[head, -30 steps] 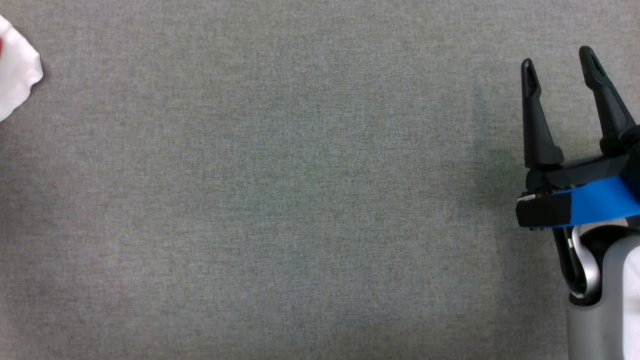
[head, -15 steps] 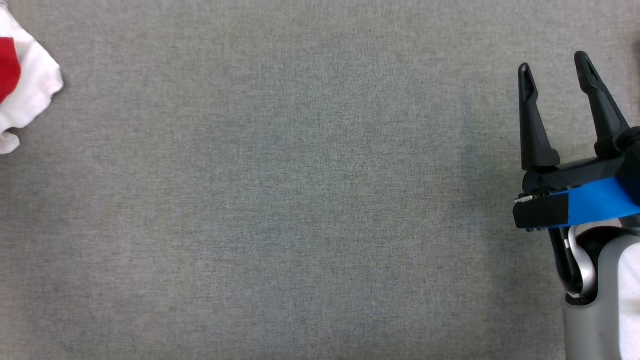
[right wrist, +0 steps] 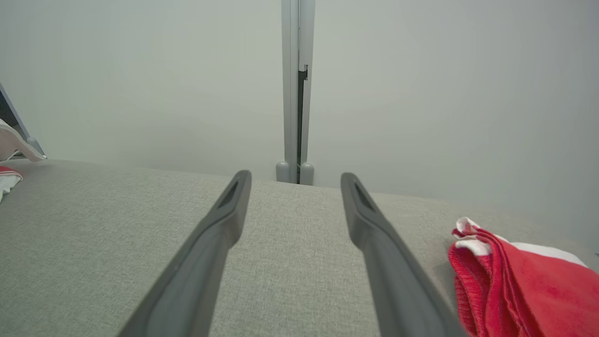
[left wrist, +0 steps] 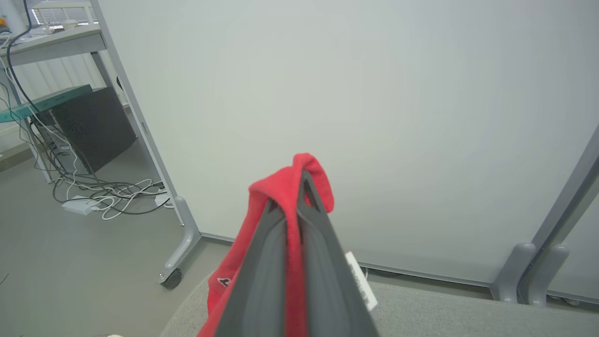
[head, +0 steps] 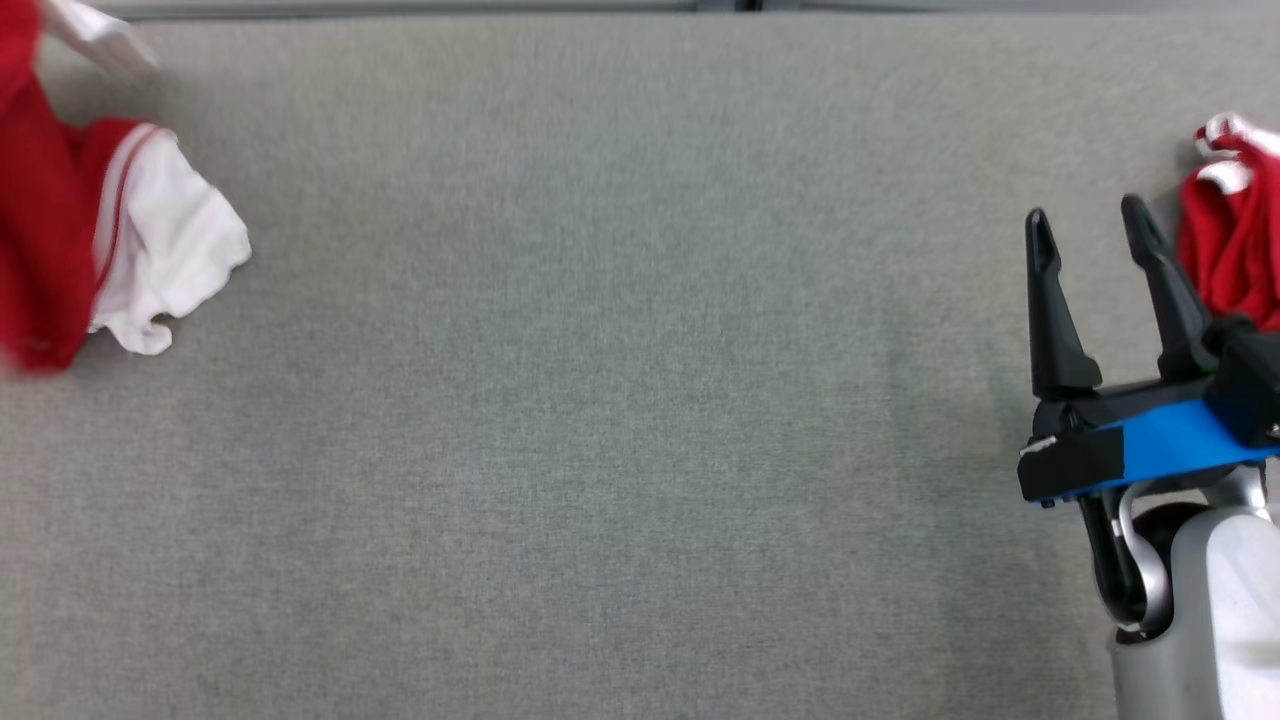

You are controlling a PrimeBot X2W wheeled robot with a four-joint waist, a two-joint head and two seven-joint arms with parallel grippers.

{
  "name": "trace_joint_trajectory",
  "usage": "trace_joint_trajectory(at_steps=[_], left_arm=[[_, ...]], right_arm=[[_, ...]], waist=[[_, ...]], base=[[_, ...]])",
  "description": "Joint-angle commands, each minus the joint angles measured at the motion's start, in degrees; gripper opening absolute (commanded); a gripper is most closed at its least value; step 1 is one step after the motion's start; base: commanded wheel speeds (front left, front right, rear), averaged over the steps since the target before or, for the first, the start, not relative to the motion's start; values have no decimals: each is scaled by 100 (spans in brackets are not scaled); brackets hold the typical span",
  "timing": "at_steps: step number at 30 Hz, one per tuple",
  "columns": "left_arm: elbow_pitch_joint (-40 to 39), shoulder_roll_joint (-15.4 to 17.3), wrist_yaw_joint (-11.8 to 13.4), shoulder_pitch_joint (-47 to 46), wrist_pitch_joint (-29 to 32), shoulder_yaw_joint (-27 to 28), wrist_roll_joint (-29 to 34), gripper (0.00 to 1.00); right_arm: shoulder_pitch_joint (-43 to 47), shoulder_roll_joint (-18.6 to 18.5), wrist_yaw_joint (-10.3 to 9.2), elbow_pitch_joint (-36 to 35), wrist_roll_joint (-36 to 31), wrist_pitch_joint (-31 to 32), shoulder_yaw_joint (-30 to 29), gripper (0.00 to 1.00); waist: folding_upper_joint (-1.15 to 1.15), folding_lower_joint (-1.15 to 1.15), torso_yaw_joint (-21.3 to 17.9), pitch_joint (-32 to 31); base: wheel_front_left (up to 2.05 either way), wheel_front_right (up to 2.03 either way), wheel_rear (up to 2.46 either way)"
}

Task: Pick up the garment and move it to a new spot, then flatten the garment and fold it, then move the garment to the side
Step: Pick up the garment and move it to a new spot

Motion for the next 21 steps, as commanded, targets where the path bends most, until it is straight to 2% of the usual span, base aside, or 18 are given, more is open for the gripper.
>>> trace_joint_trajectory(at_steps=[1, 7, 11, 16, 21], left_arm=[[-50, -33, -87, -110, 3, -98, 63, 0], [-372, -288, -598, -382, 10, -707, 292, 0], [-711, -631, -871, -494, 12, -1102, 374, 0], [-1250, -1128, -1063, -362, -7, -1460, 217, 0], [-1714, -1566, -1148, 157, 6, -1639, -243, 0]], right_arm=[[107, -18, 1, 60, 66, -61, -29, 100], [378, -17, 1, 337, 235, -216, -133, 100], [552, -16, 1, 478, 308, -286, -244, 100], [736, -14, 1, 592, 424, -362, -308, 100], [801, -14, 2, 678, 548, -443, -282, 100]], waist=[[1, 1, -189, -283], [1, 1, -440, -830], [1, 1, -633, -1050], [1, 1, -841, -1128], [1, 1, -982, -1014]], base=[[0, 0, 0], [0, 0, 0], [0, 0, 0], [0, 0, 0], [0, 0, 0]])
